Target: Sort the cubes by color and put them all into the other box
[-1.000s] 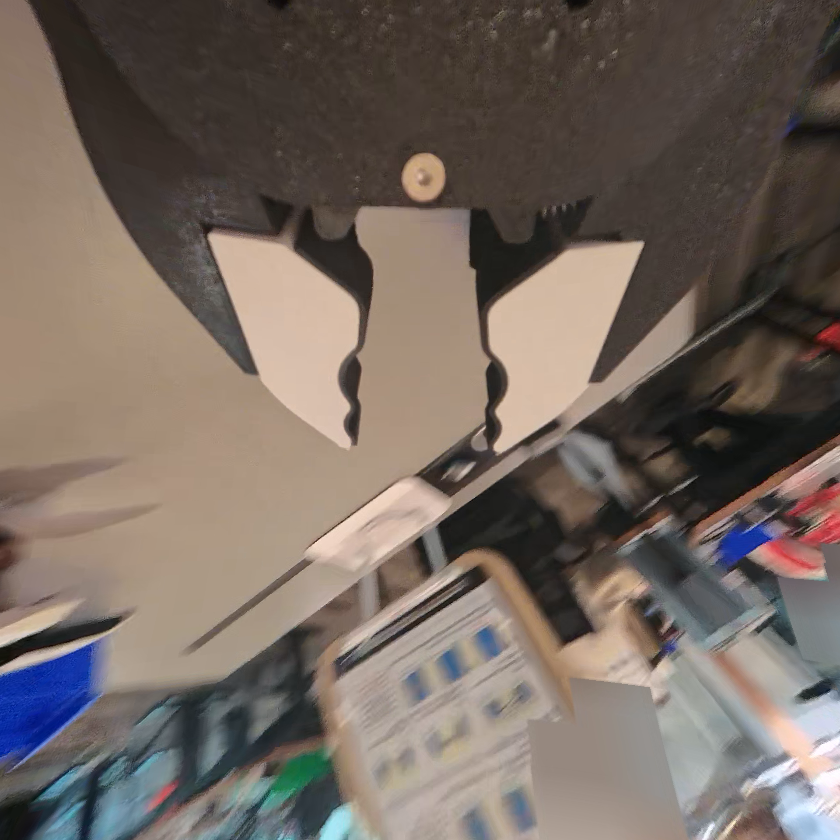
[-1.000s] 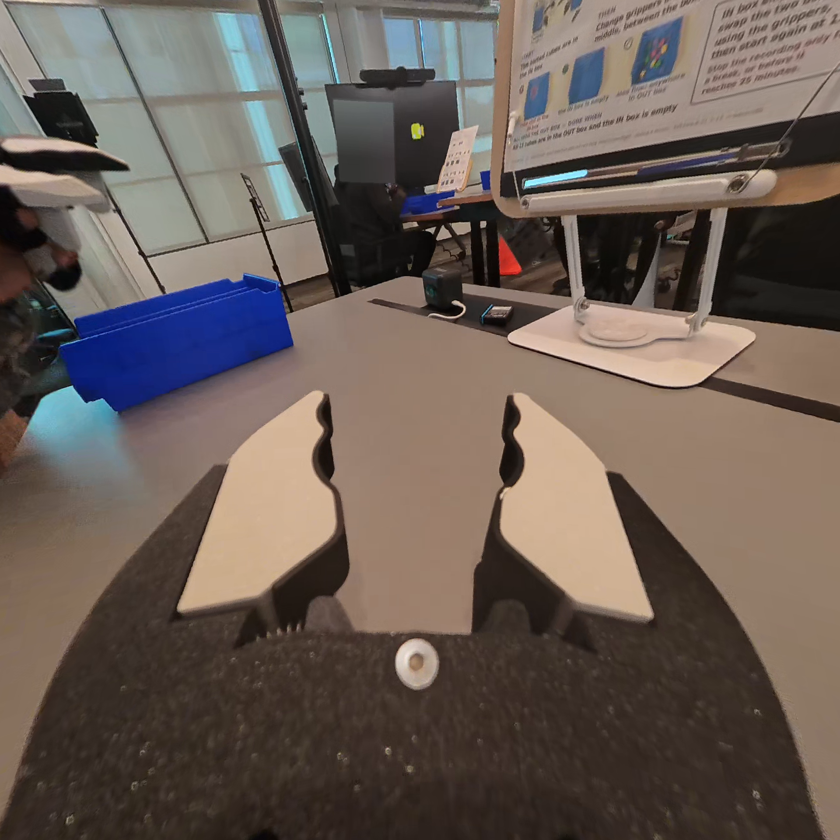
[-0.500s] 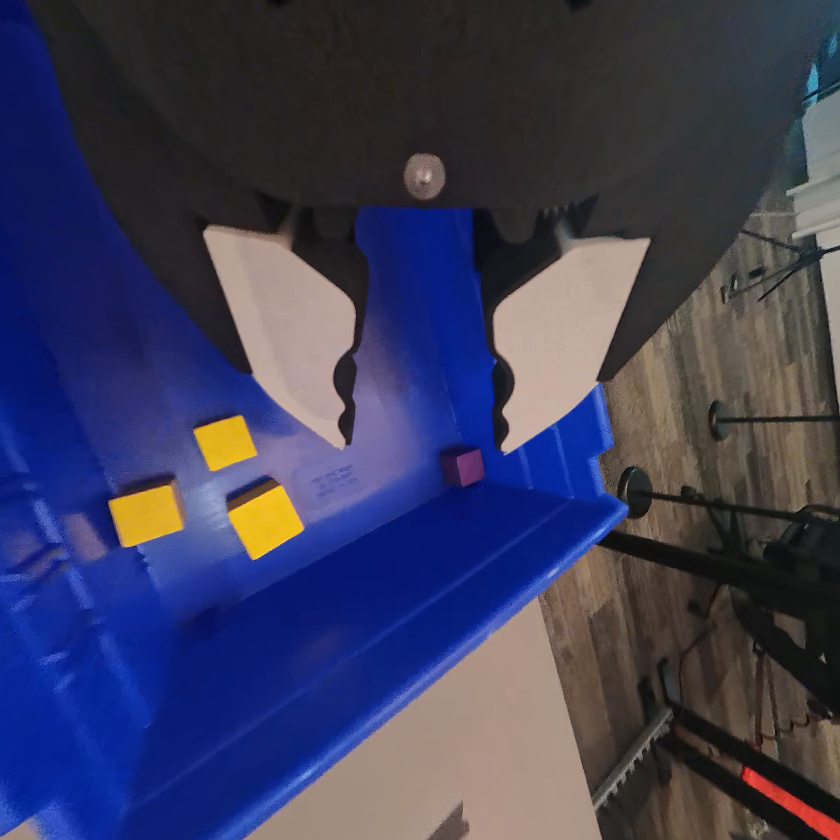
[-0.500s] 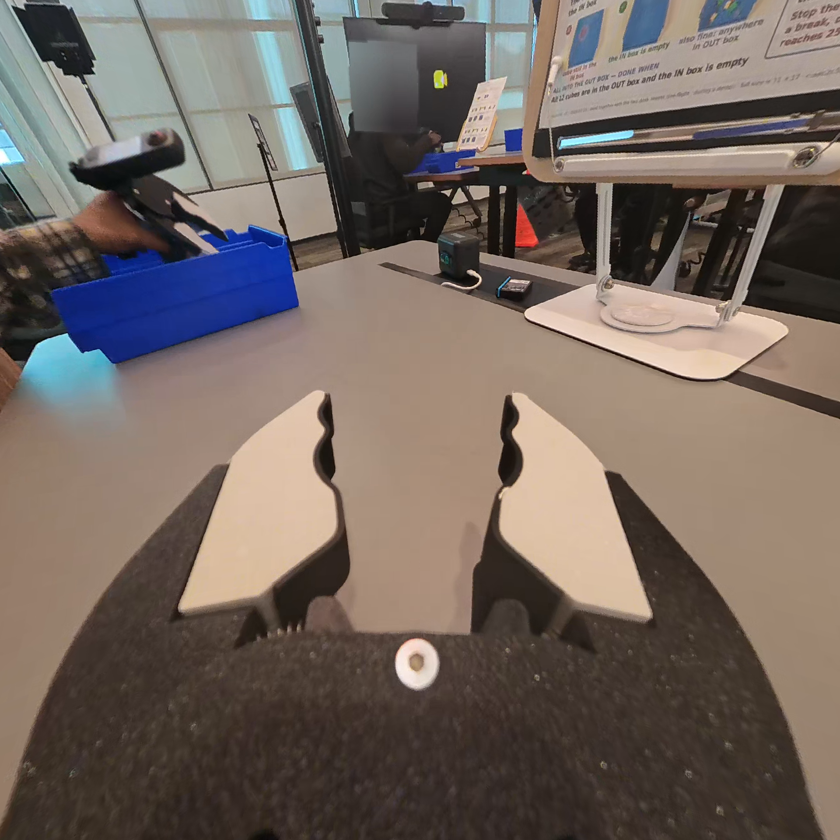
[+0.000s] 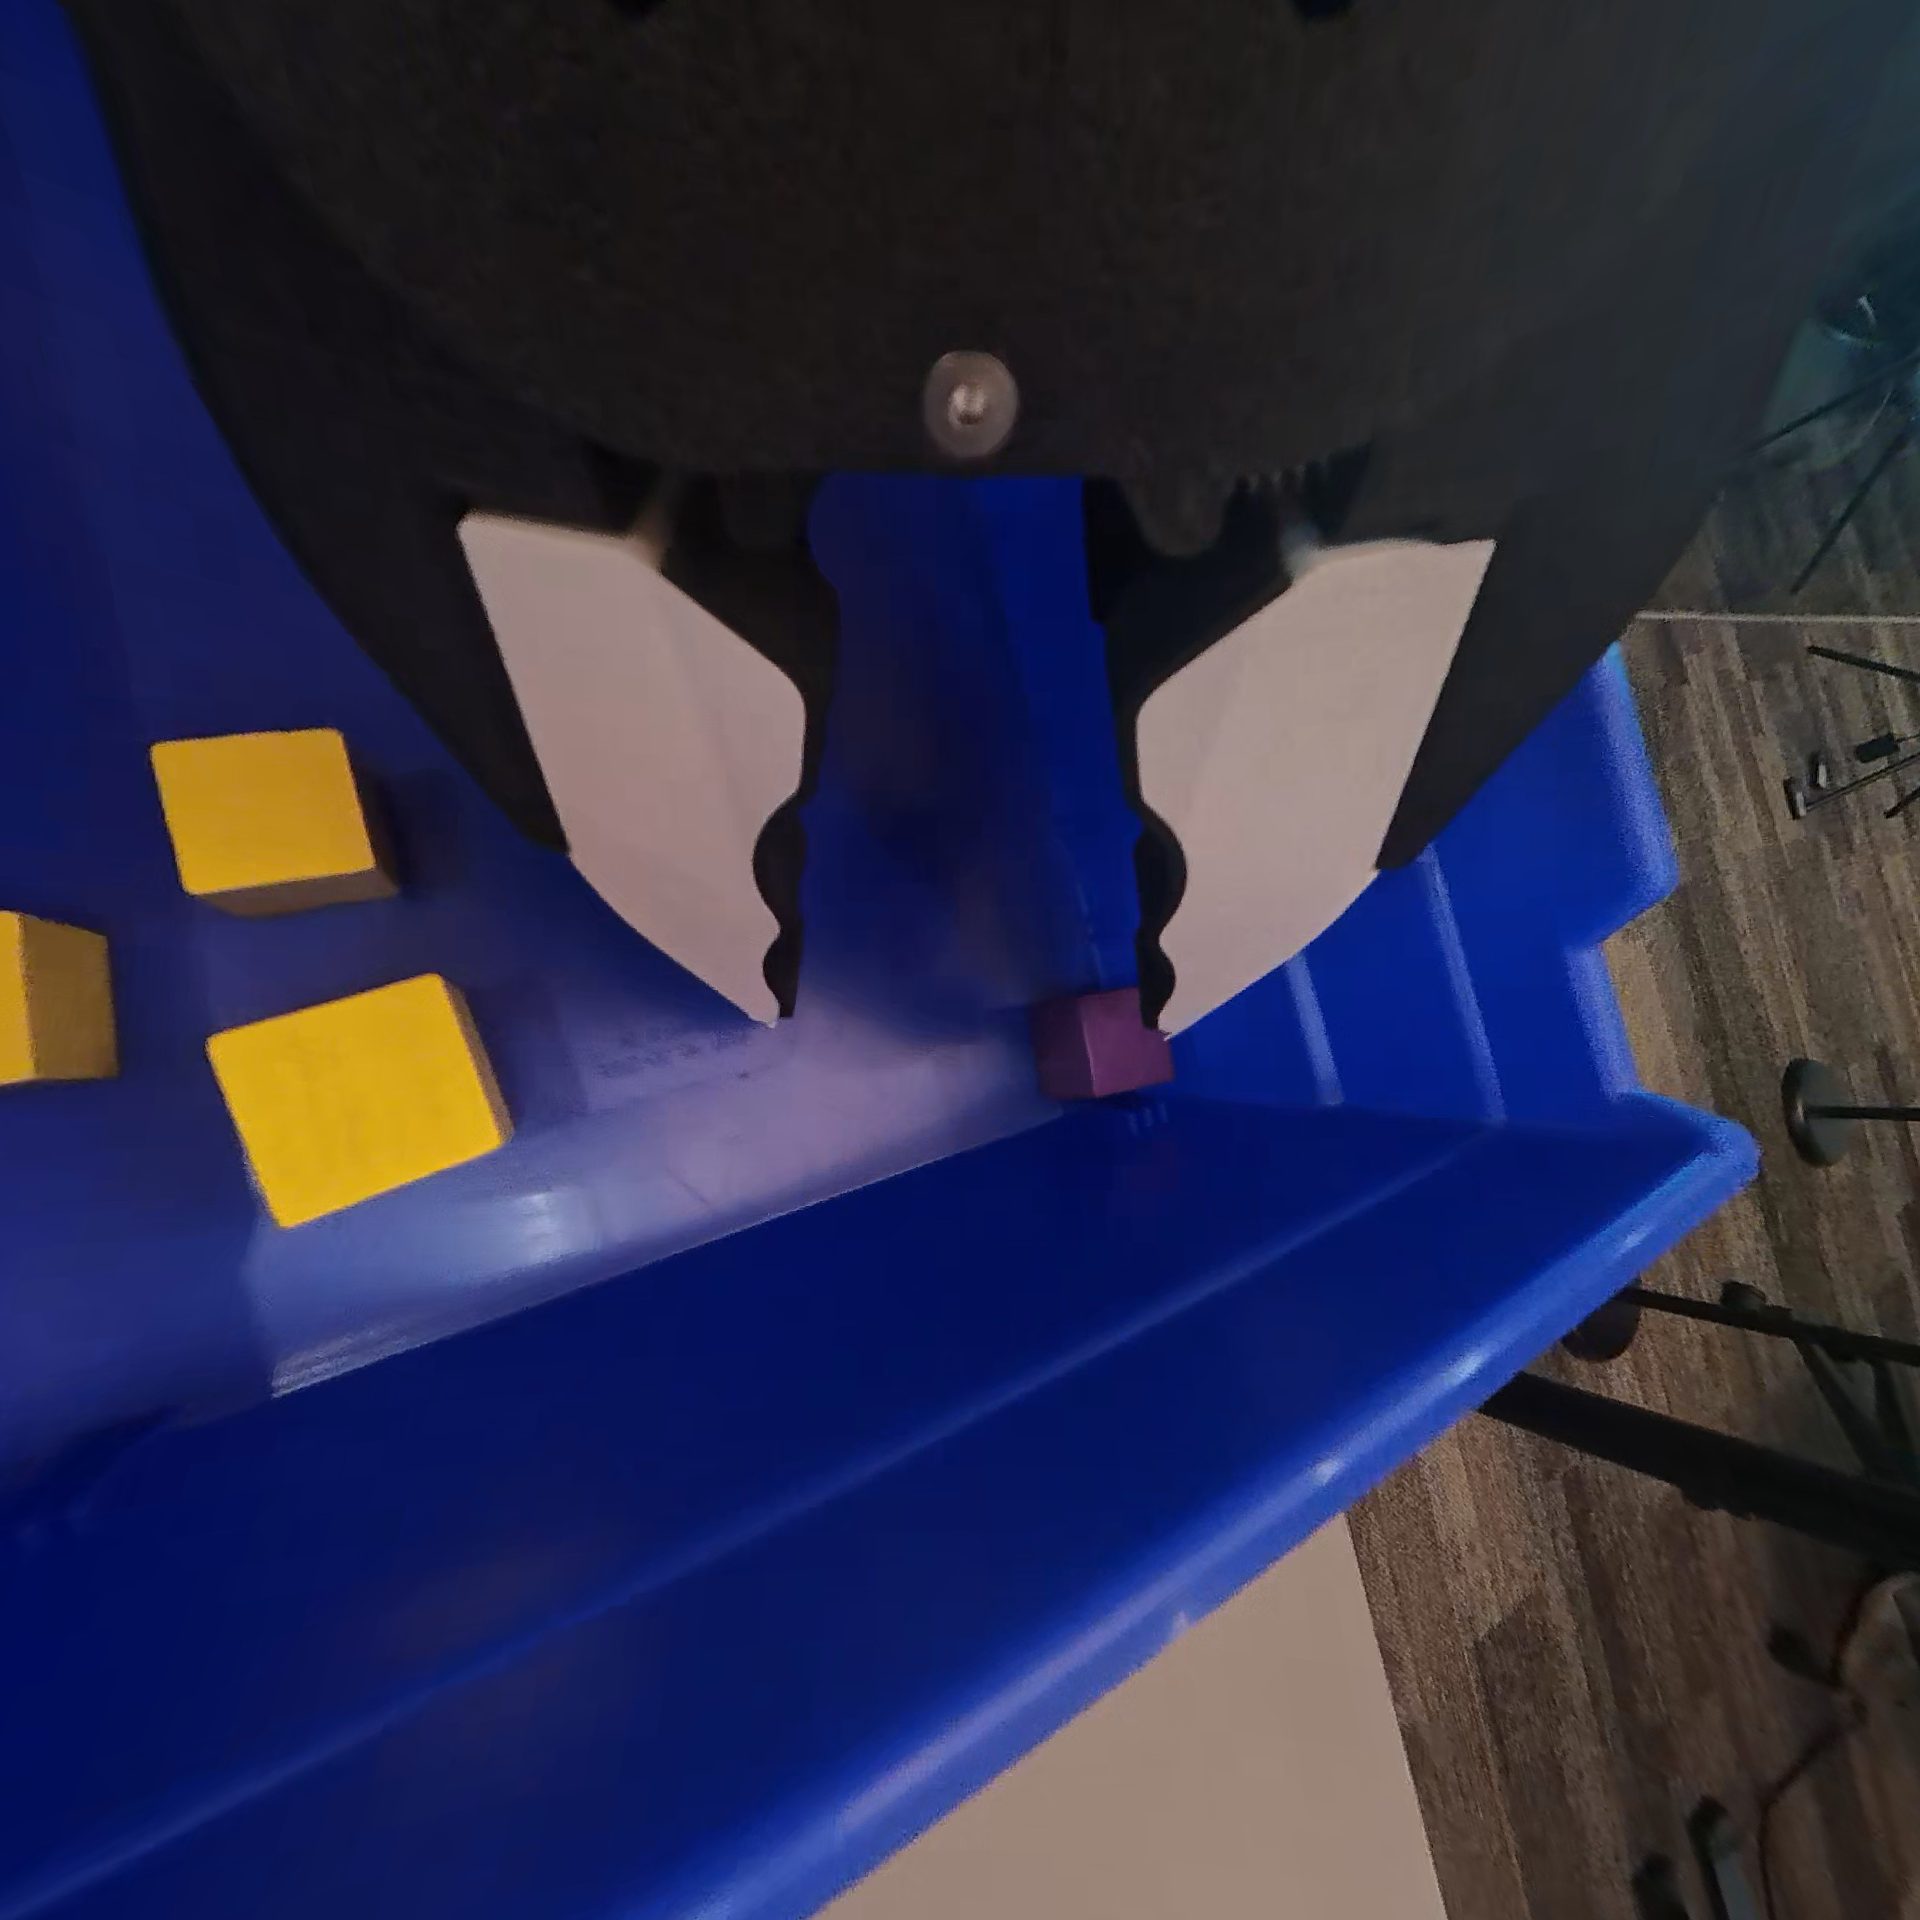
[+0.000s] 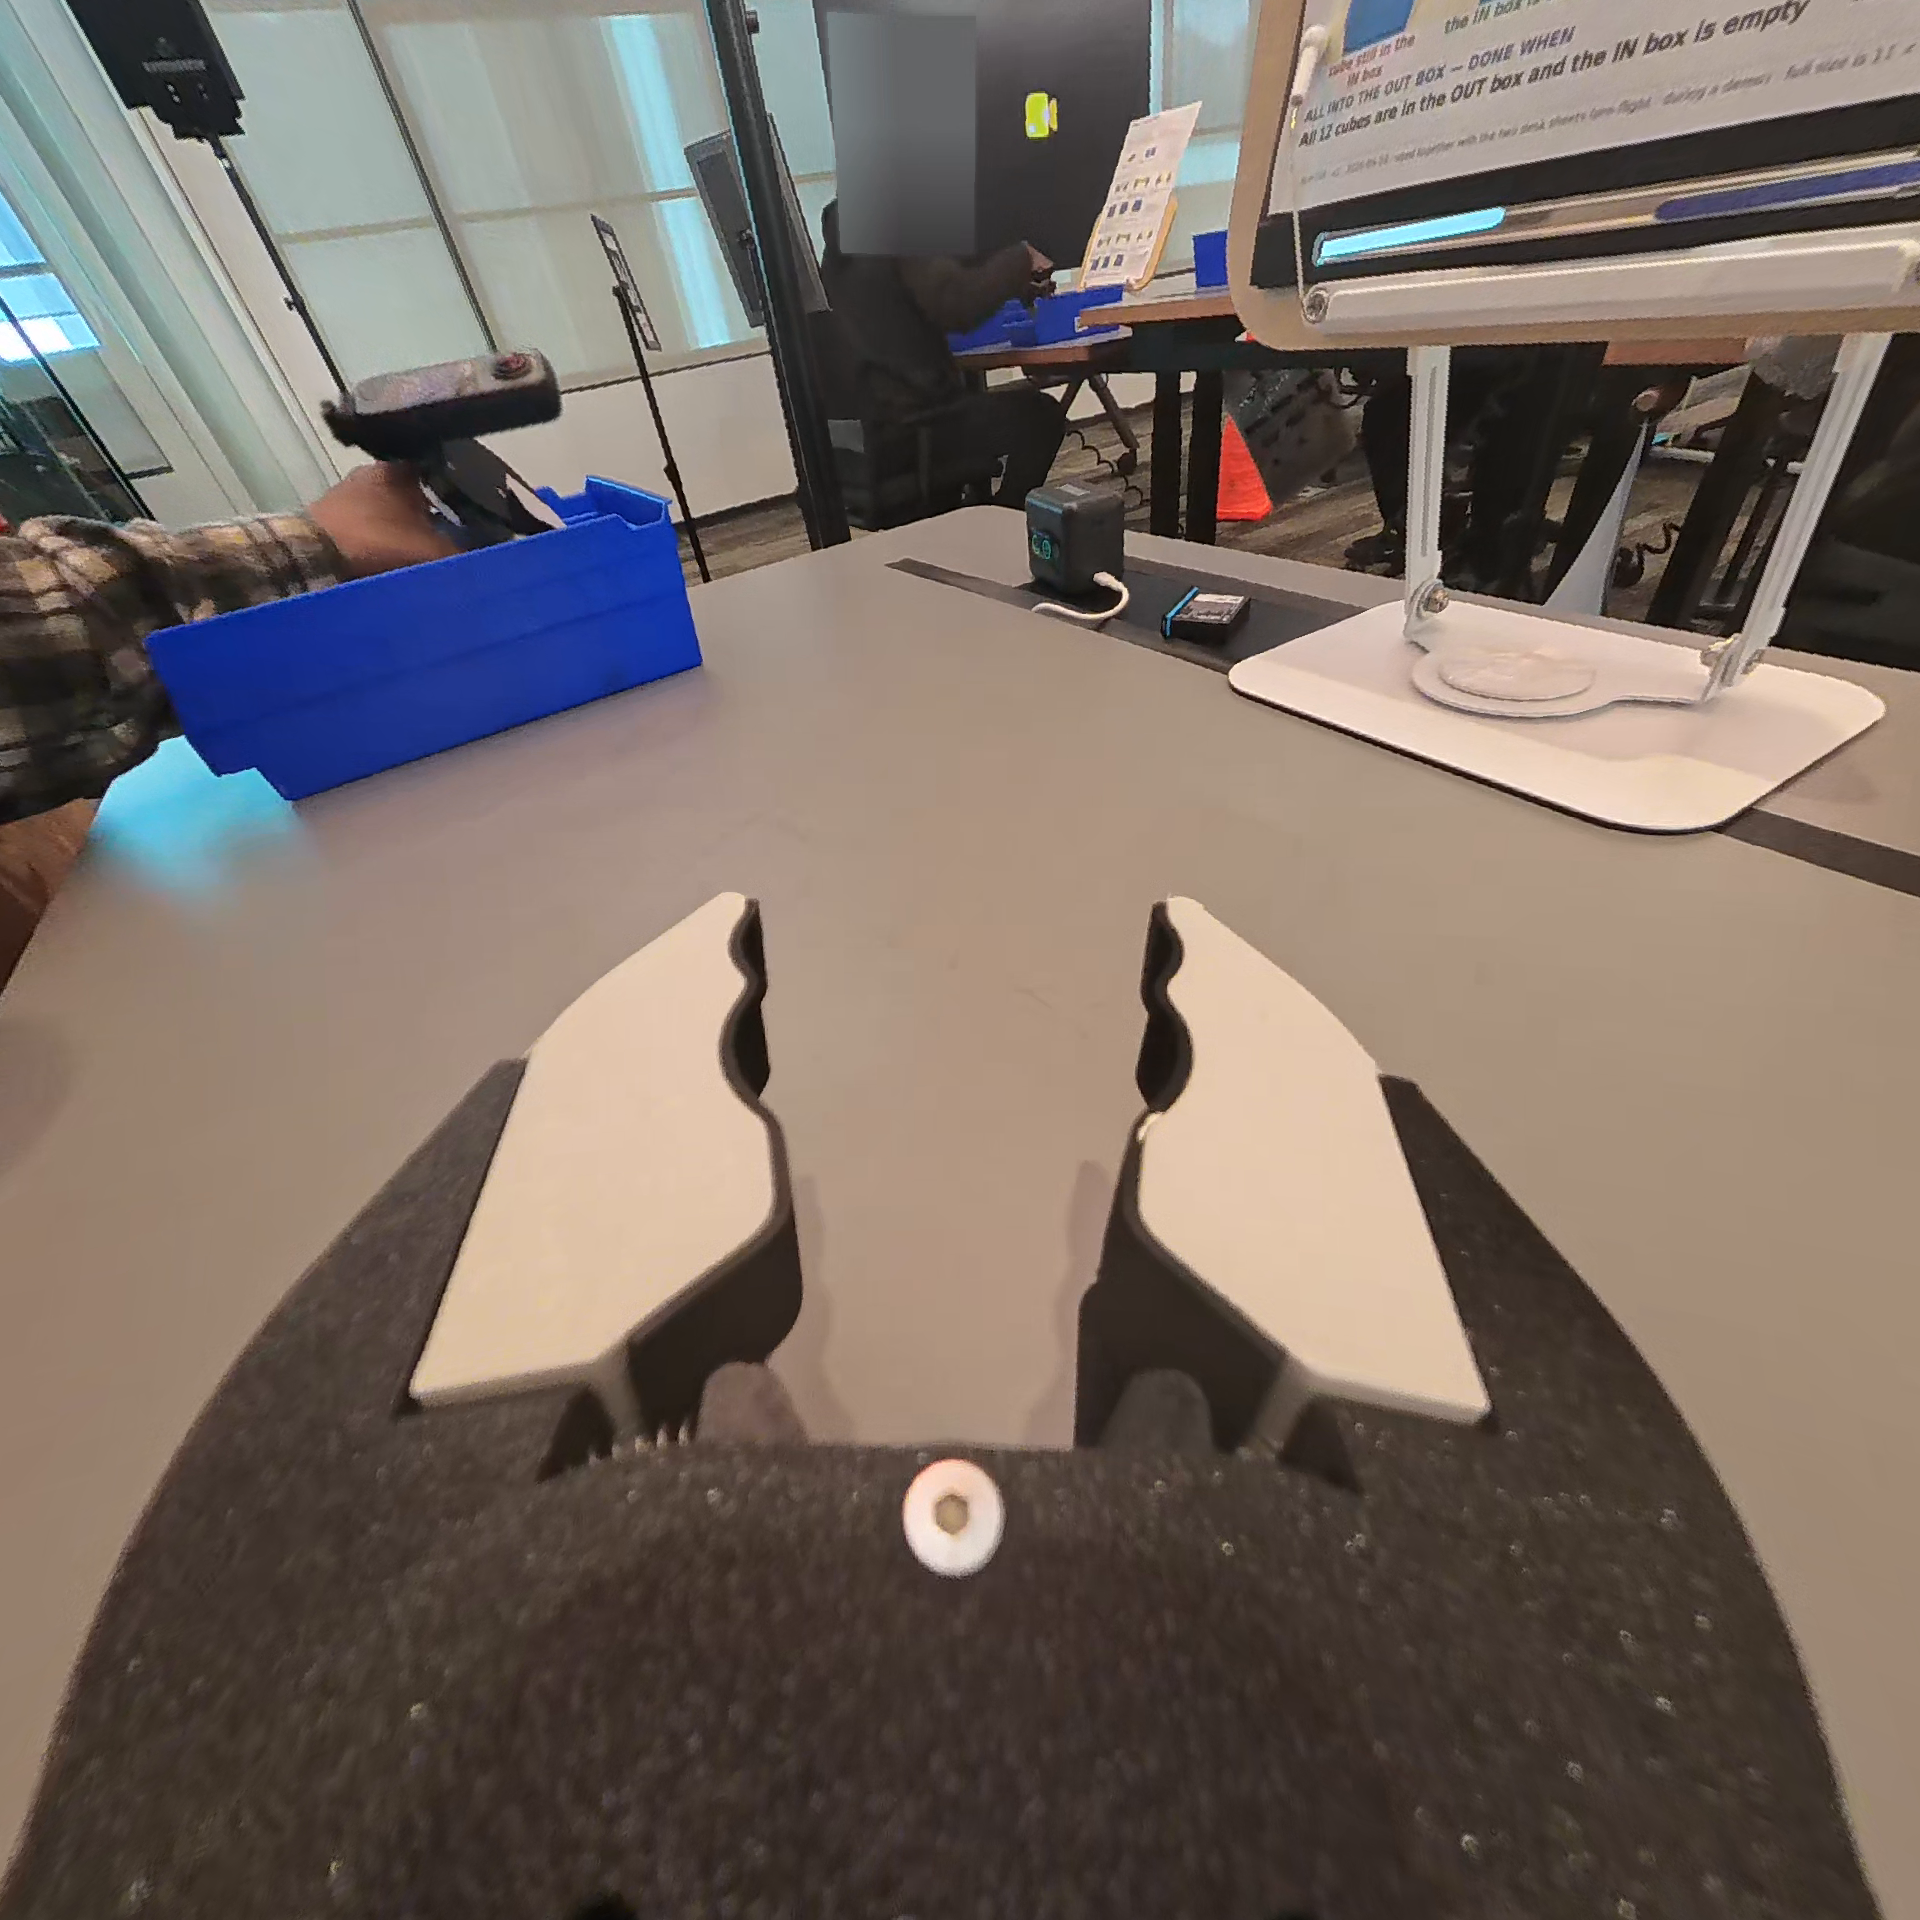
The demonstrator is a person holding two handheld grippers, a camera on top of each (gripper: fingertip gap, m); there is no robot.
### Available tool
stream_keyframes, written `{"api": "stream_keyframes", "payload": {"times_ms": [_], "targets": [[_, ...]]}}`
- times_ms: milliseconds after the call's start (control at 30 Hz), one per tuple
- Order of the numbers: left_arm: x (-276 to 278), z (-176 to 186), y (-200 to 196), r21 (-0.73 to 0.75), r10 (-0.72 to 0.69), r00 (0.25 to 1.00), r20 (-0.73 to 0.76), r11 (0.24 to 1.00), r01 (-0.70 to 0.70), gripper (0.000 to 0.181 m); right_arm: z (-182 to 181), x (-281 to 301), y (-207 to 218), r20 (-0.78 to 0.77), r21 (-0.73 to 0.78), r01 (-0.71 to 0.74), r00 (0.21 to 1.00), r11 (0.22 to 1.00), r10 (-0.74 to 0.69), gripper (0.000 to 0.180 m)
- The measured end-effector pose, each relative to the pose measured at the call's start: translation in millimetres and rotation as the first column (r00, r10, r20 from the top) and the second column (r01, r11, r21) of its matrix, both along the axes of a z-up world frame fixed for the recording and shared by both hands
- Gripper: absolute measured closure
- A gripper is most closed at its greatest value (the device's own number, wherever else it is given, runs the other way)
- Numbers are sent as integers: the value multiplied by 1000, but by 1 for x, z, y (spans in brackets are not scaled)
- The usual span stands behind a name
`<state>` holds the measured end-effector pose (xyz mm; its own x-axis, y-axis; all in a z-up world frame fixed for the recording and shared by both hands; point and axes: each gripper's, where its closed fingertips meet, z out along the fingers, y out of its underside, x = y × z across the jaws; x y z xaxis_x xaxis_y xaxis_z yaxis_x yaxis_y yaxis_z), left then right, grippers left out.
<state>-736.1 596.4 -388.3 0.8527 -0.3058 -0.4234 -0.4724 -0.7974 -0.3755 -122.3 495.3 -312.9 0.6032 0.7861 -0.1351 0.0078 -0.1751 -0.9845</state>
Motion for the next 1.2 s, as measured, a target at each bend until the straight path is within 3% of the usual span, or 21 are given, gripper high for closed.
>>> {"api": "stream_keyframes", "payload": {"times_ms": [400,500,700,833,933,1100,1200], "targets": [[-5,-7,9,-40,31,997,74,999,-28,127,5,0,-3,-17,3,-17,1000,1000,17,111],[-2,-8,7,-61,19,994,105,998,-13,122,7,-1,-4,-14,10,-20,1000,1000,20,111],[33,-2,-20,-112,-98,971,220,986,125,127,10,0,-5,-34,11,-25,999,1000,25,111],[39,23,-28,-13,-127,963,236,991,134,131,12,0,-6,-38,17,-29,999,999,29,111],[34,34,-24,41,-178,961,210,984,174,122,12,-3,-8,-35,16,-43,998,999,44,111],[30,20,-26,-58,-330,929,170,937,343,118,10,-7,-10,-17,21,-60,998,998,60,112],[26,11,-26,-119,-333,923,192,926,359,119,10,-6,-10,-25,16,-65,998,998,65,113]]}}
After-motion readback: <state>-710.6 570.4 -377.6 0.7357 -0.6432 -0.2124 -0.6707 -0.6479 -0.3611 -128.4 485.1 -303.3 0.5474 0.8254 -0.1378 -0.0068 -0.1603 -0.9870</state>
